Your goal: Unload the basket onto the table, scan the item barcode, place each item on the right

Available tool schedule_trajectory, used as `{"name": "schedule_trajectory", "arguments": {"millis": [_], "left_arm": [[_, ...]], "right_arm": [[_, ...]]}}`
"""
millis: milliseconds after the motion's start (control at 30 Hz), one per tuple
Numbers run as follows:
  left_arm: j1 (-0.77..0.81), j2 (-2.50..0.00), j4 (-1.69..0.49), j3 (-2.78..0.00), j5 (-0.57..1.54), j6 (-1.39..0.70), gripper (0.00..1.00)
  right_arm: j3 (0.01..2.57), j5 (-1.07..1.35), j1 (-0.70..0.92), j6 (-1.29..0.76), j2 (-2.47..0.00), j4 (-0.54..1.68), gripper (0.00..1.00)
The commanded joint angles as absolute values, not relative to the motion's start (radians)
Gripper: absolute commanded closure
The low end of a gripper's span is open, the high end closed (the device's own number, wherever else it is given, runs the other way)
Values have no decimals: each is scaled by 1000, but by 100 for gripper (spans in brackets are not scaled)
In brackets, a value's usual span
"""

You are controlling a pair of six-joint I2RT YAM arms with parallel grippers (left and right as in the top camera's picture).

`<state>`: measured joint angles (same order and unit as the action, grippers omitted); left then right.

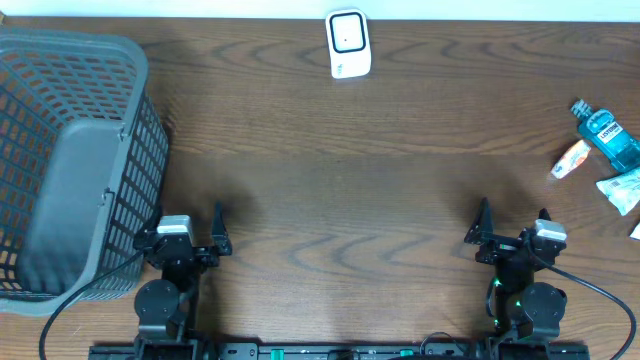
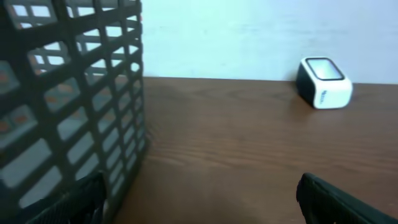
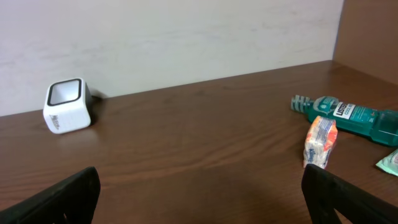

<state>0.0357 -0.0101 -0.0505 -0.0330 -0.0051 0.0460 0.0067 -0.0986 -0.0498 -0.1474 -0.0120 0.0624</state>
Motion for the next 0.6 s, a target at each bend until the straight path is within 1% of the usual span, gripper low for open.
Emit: {"name": "schedule_trajectory", "arguments": {"millis": [0, 567], "left_arm": [[10, -1, -73, -4, -9, 93, 2], [10, -1, -73, -4, -8, 33, 2]], "right_arm": [[6, -96, -43, -133, -6, 67, 1], [6, -96, -43, -133, -6, 67, 1]]}}
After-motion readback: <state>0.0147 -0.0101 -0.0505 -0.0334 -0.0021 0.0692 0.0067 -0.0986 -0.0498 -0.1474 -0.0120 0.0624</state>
